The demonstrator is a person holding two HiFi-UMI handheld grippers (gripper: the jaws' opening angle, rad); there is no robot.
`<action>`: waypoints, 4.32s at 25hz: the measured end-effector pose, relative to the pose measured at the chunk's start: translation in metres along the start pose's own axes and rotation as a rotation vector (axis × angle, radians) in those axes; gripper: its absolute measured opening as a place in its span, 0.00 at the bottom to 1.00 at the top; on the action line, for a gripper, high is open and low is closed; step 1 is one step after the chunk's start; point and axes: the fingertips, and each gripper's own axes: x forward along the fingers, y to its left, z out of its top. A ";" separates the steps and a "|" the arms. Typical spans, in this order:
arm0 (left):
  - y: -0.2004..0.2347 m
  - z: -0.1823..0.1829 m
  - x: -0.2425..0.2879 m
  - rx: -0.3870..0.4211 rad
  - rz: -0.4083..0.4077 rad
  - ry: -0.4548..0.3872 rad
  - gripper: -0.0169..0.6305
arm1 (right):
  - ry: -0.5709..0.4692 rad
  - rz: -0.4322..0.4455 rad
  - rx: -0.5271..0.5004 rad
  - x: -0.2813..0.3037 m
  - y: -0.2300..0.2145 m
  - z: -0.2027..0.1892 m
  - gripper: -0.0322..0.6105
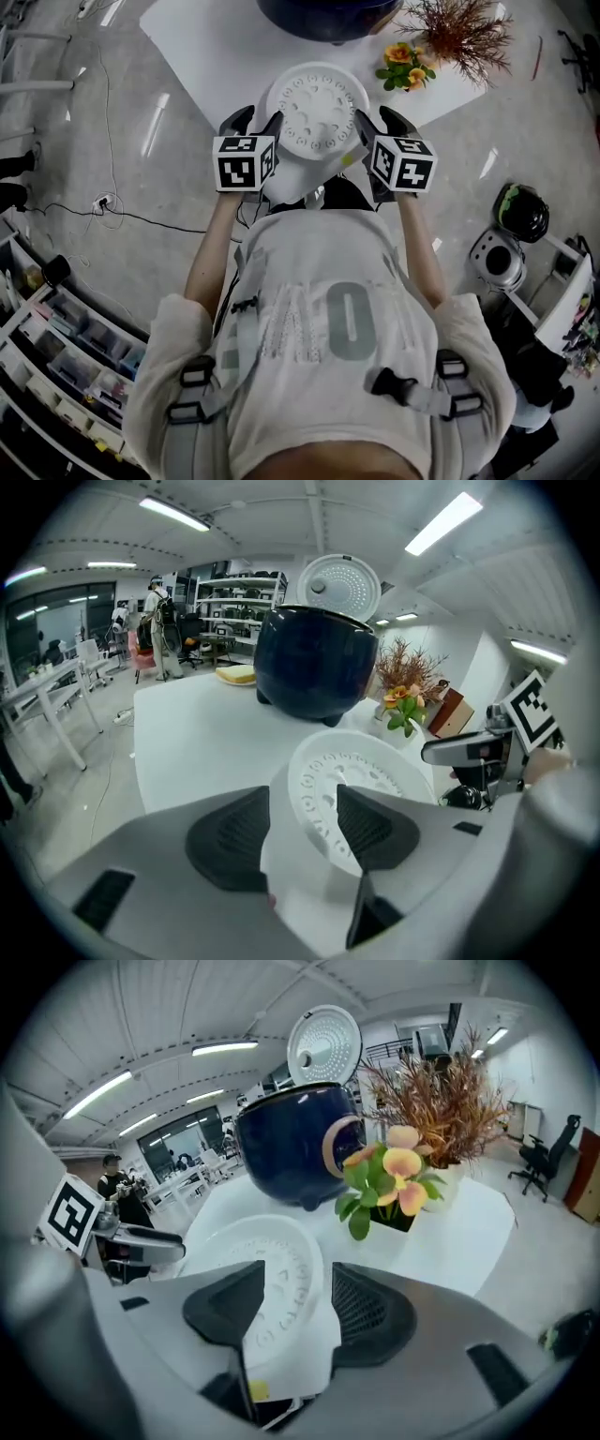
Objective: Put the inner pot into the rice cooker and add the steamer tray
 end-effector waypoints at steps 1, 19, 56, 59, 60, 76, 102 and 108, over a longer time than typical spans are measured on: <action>0.002 -0.004 0.002 -0.007 0.006 0.009 0.36 | 0.013 -0.008 0.011 0.003 -0.003 -0.006 0.41; -0.006 -0.032 0.017 0.044 -0.027 0.092 0.22 | 0.081 -0.038 0.088 0.019 -0.009 -0.046 0.29; 0.064 0.024 -0.047 -0.119 0.118 -0.092 0.17 | -0.067 0.103 -0.193 0.042 0.069 0.071 0.17; 0.081 0.049 -0.064 -0.132 0.153 -0.160 0.16 | -0.128 0.130 -0.257 0.045 0.088 0.106 0.17; 0.086 0.058 -0.070 -0.130 0.164 -0.183 0.16 | -0.150 0.137 -0.274 0.044 0.095 0.118 0.17; 0.097 0.245 -0.140 0.057 0.258 -0.520 0.16 | -0.541 0.077 -0.379 -0.027 0.129 0.303 0.16; 0.016 0.350 -0.001 0.322 0.127 -0.253 0.16 | -0.349 -0.095 -0.170 0.001 -0.034 0.323 0.20; 0.022 0.343 0.008 0.311 0.131 -0.218 0.16 | -0.317 -0.100 -0.184 0.012 -0.034 0.319 0.20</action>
